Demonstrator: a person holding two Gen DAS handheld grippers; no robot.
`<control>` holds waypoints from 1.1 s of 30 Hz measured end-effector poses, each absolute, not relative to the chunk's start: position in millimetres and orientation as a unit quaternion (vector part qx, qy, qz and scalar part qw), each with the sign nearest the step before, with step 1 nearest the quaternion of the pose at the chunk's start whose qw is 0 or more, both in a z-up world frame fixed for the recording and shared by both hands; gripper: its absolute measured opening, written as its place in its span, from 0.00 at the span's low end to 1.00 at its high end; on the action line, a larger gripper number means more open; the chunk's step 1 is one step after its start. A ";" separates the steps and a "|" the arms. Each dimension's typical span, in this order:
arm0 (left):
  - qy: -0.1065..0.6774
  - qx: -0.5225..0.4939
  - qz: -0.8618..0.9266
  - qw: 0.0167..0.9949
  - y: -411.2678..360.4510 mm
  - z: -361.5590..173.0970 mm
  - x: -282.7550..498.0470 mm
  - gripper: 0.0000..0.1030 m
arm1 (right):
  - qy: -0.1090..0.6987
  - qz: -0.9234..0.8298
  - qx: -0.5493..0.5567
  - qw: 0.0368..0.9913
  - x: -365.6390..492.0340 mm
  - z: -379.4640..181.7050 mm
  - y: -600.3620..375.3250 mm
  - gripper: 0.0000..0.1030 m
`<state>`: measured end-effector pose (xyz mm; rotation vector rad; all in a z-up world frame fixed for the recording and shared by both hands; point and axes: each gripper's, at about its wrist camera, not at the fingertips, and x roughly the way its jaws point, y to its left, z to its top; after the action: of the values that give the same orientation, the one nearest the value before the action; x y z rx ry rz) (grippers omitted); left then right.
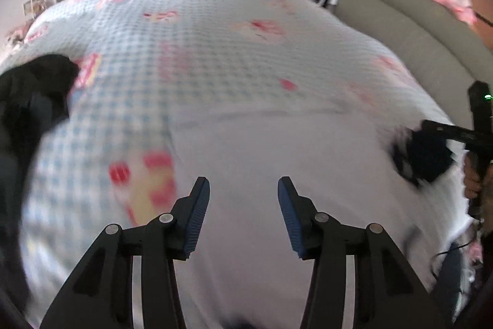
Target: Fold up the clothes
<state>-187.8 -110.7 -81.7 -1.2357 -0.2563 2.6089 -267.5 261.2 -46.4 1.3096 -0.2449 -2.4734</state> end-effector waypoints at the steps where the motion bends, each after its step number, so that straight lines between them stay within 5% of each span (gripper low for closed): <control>1: -0.096 -0.417 0.896 0.121 -106.4 -82.7 -168.5 0.45 | -0.086 -0.869 0.461 0.158 -245.0 -48.3 261.2 0.28; 6: -0.188 -0.375 0.906 0.061 -112.5 -97.6 -80.1 0.42 | -0.114 -0.846 0.492 0.170 -144.4 -77.3 258.1 0.28; 9: -0.261 -0.405 0.876 0.029 -109.3 -134.4 -62.9 0.30 | -0.157 -0.827 0.500 0.201 -93.4 -101.1 252.2 0.28; 15: -0.217 -0.458 0.861 0.041 -63.2 -164.3 -45.5 0.30 | -0.176 -0.811 0.526 0.186 -60.7 -145.9 232.4 0.29; 19: -0.204 -0.483 0.851 0.031 -61.6 -163.1 -34.8 0.29 | -0.172 -0.812 0.533 0.165 -51.8 -155.6 233.4 0.16; 25: -0.278 -0.419 0.864 0.024 -102.1 -127.7 18.5 0.29 | -0.182 -0.835 0.499 0.144 -26.6 -137.1 247.5 0.22; 33: -0.365 -0.500 0.785 -0.010 -126.5 -172.3 40.6 0.29 | -0.166 -0.815 0.546 0.101 -15.9 -165.8 239.9 0.20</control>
<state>40.6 -126.5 -172.3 -1.5813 -1.1555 2.4821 -15.9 239.9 -165.8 1.6131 -0.4890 -2.4069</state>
